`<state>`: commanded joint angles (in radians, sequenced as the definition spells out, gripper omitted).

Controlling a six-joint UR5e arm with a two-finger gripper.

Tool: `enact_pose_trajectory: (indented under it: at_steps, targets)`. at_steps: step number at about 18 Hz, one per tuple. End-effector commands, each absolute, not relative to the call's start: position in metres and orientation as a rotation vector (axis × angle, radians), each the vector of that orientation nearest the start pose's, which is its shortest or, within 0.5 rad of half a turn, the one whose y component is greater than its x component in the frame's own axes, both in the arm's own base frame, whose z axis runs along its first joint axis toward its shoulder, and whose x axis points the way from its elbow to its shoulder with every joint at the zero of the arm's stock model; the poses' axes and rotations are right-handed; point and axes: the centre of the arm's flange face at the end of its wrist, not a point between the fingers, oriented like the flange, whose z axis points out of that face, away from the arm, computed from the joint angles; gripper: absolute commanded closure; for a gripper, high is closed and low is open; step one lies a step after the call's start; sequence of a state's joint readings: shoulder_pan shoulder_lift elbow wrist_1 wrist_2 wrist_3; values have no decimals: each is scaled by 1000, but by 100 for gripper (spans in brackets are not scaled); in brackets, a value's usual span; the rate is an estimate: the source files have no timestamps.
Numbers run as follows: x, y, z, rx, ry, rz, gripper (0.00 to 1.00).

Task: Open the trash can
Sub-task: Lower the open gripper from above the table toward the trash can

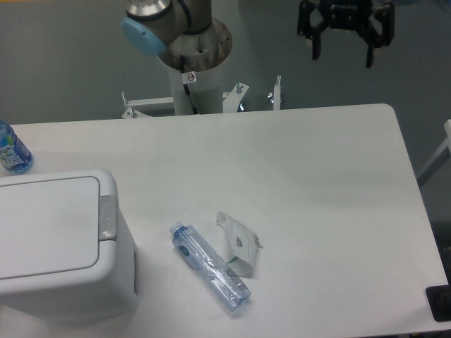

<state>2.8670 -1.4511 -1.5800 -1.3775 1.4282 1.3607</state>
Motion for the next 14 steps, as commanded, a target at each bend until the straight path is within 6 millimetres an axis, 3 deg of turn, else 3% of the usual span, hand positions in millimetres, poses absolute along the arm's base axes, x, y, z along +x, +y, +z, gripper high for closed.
enact_pose_trajectory:
  at_steps: [5, 9, 14]
  targets:
    - [-405, 274, 563, -2893, 107, 369, 0]
    - [-404, 289, 570, -2746, -223, 304, 0]
    - [-386, 338, 565, -2653, -442, 247, 0]
